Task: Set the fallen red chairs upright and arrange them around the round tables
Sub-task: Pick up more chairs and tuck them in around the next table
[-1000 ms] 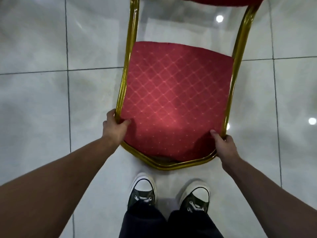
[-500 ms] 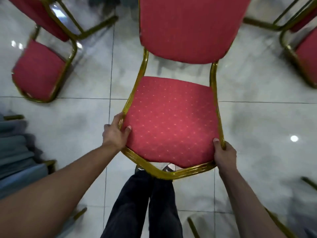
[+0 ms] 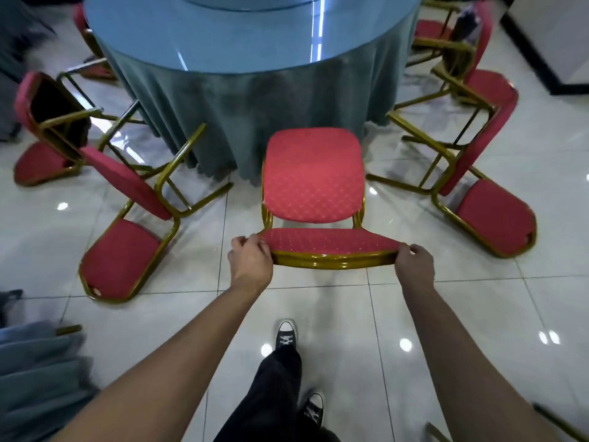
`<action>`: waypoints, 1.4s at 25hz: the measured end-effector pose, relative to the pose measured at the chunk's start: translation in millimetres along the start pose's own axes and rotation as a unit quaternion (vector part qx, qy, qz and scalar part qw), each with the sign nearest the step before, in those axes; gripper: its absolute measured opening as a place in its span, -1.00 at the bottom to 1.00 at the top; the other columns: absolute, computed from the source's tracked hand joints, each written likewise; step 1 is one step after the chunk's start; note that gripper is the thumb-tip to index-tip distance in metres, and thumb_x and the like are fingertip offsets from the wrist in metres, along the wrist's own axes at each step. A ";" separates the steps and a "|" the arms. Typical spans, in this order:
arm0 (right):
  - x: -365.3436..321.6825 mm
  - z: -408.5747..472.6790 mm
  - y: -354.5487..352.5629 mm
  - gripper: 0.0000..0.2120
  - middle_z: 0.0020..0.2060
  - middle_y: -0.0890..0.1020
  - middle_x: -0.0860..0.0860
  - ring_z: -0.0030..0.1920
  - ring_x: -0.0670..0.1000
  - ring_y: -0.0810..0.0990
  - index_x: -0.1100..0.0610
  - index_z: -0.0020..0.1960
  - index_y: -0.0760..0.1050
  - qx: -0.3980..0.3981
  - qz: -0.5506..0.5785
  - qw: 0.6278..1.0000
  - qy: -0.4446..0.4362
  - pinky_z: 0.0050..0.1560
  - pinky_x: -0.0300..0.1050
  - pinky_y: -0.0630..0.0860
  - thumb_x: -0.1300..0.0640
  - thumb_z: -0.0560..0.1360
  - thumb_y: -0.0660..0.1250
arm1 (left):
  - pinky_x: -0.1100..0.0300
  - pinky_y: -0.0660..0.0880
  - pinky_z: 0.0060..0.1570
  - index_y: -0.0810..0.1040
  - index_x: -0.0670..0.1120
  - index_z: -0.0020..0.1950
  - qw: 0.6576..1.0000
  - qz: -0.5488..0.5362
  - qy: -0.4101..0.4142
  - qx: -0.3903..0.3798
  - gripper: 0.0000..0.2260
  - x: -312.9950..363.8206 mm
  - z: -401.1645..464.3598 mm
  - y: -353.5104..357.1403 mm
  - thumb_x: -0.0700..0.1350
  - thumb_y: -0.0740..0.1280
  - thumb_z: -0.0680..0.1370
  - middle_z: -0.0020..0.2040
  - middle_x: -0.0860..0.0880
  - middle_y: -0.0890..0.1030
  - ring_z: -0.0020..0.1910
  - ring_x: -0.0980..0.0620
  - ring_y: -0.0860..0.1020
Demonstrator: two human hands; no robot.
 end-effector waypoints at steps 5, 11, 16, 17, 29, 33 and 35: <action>-124.4 20.5 37.4 -0.61 0.21 0.55 0.18 0.26 0.20 0.45 0.25 0.28 0.51 -0.045 -0.103 0.965 -0.238 0.27 0.08 0.36 0.09 0.69 0.00 | -0.21 0.30 0.38 0.43 0.02 0.31 0.985 0.068 0.154 0.033 -0.61 84.6 50.7 -22.3 0.16 -0.04 0.66 0.32 -0.10 0.46 0.42 -0.23 0.30; -206.3 70.3 64.3 -0.61 0.35 0.47 0.14 0.39 0.15 0.37 0.18 0.42 0.41 -0.065 -0.156 0.941 -0.294 0.41 0.06 0.28 0.04 0.71 0.03 | -0.20 0.22 0.46 0.26 0.10 0.48 0.983 0.087 0.163 -0.007 -0.51 127.8 141.5 -34.3 0.23 -0.13 0.64 0.46 -0.06 0.36 0.49 -0.22 0.23; -232.9 98.8 78.1 -0.53 0.54 0.25 0.09 0.55 0.12 0.19 -0.01 0.54 0.24 -0.108 -0.142 0.956 -0.233 0.52 0.17 0.19 -0.14 0.69 0.02 | -0.20 0.20 0.46 0.28 0.06 0.49 0.982 0.092 0.163 -0.020 -0.57 159.7 179.8 -48.4 0.19 -0.02 0.68 0.50 -0.10 0.33 0.51 -0.24 0.22; -233.0 99.9 79.3 -0.54 0.55 0.23 0.09 0.55 0.12 0.18 -0.03 0.55 0.23 -0.116 -0.146 0.956 -0.229 0.52 0.15 0.19 -0.13 0.69 0.04 | -0.19 0.25 0.42 0.34 0.05 0.44 0.983 0.097 0.152 -0.022 -0.58 163.0 183.8 -50.5 0.19 -0.01 0.68 0.46 -0.11 0.38 0.47 -0.23 0.27; -200.3 149.8 -61.6 -0.61 0.40 0.45 -0.05 0.35 -0.05 0.46 -0.07 0.47 0.34 -0.019 -0.030 0.985 -0.172 0.34 -0.03 0.44 0.04 0.65 0.23 | 0.00 0.42 0.21 0.48 0.08 0.26 0.912 0.058 0.373 -0.159 -0.80 392.5 109.5 33.5 0.02 0.17 0.67 0.14 0.09 0.50 0.11 0.03 0.41; -153.1 195.9 -172.2 -0.65 0.31 0.52 -0.12 0.25 -0.10 0.51 -0.10 0.40 0.42 0.060 0.053 0.987 -0.137 0.27 -0.08 0.48 0.11 0.64 0.26 | 0.06 0.43 0.24 0.52 0.04 0.26 0.873 0.056 0.440 -0.203 -0.79 498.1 47.2 100.5 -0.03 0.20 0.67 0.16 0.10 0.52 0.16 0.07 0.42; -128.1 225.4 -229.9 -0.66 0.24 0.55 -0.12 0.22 -0.09 0.54 -0.10 0.35 0.47 0.095 0.093 0.983 -0.126 0.27 -0.03 0.51 0.16 0.62 0.27 | 0.10 0.43 0.25 0.53 0.06 0.25 0.857 0.045 0.466 -0.216 -0.81 548.0 11.8 141.6 -0.04 0.22 0.66 0.19 0.13 0.54 0.21 0.12 0.43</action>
Point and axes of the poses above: each hand's wrist, its own z-axis towards the middle knuckle, its own y-axis out of the palm, x = y × z, the point moved 10 cm from there along z, towards the middle knuckle
